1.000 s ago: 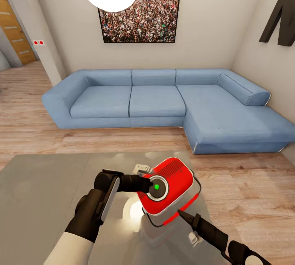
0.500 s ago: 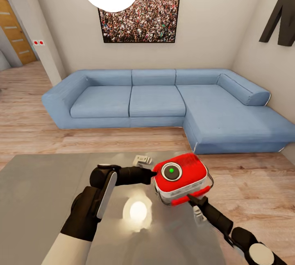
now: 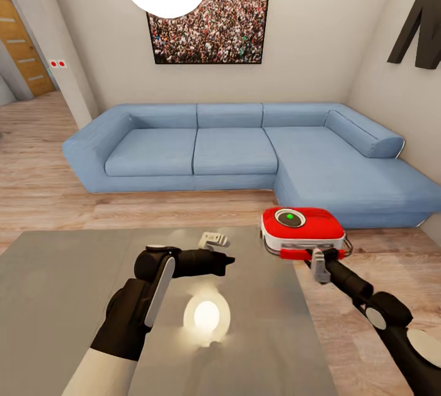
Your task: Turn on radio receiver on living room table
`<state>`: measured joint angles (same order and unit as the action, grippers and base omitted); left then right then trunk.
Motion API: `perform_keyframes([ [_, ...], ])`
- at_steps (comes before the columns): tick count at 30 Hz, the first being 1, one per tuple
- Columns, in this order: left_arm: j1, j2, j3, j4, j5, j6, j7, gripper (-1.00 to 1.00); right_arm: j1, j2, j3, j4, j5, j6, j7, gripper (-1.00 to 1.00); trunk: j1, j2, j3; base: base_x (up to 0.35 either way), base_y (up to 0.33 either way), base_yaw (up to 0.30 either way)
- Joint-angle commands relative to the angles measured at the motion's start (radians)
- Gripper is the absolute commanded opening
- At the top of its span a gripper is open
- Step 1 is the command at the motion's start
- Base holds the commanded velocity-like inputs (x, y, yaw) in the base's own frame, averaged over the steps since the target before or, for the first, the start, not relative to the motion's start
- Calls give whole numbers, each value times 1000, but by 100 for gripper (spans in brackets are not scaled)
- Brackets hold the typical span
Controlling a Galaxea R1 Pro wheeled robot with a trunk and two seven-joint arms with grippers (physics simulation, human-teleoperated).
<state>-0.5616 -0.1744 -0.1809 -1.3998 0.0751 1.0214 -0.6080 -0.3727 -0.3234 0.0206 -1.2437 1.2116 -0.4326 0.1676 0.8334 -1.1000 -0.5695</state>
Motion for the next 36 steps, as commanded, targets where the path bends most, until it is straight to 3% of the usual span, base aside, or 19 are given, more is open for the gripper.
perform_keyframes([
  [1, 0, 0, 0, 0, 0, 0, 0, -100, 0, 1, -24, -24, -26, 5, 50, -100, 0, 0, 0, 0, 0, 0],
  [5, 0, 0, 1, 1, 0, 0, 1, -100, 0, 2, -92, -78, -97, 53, 255, -100, 0, 0, 0, 0, 0, 0],
  [7, 0, 0, 1, 2, -2, 0, 1, -100, -2, 0, -119, -112, -152, 152, 411, -100, 0, 0, 0, 0, 0, 0],
  [9, 0, 0, 1, 3, -4, 0, 1, -100, -13, -5, -132, -153, -229, 302, 594, -100, 0, 0, 0, 0, 0, 0],
  [11, 0, 0, 1, 4, -4, 0, 2, -100, -52, -11, -137, -170, -281, 408, 747, -100, 0, 0, 0, 0, 0, 0],
  [15, 0, 0, 2, 6, -5, -1, 6, -100, -121, -14, -164, -181, -308, 599, 1010, -100, 0, 0, 0, 0, 0, 0],
  [17, 0, 0, 2, 11, -5, -2, 6, -100, -145, -14, -168, -187, -310, 672, 1091, -100, 0, 0, 0, 0, 0, 0],
  [23, 0, 0, 1, 39, -5, -19, 7, -100, -232, -12, -170, -191, -308, 773, 1166, -100, 0, 0, 0, 0, 0, 0],
  [26, 0, 0, 1, 53, -5, -33, 7, -100, -318, -6, -163, -180, -308, 912, 1176, -100, 0, 0, 0, 0, 0, 0],
  [29, 0, 0, 2, 57, -5, -36, 7, -100, -364, -3, -148, -154, -308, 991, 1177, -100, 0, 0, 0, 0, 0, 0],
  [31, 0, 0, 3, 58, -5, -38, 7, -100, -394, 13, -123, -101, -309, 1046, 1177, -100, 0, 0, 0, 0, 0, 0],
  [36, 0, 0, 3, 59, -7, -38, 7, -100, -450, 58, -110, -62, -311, 1126, 1179, -100, 0, 0, 0, 0, 0, 0],
])
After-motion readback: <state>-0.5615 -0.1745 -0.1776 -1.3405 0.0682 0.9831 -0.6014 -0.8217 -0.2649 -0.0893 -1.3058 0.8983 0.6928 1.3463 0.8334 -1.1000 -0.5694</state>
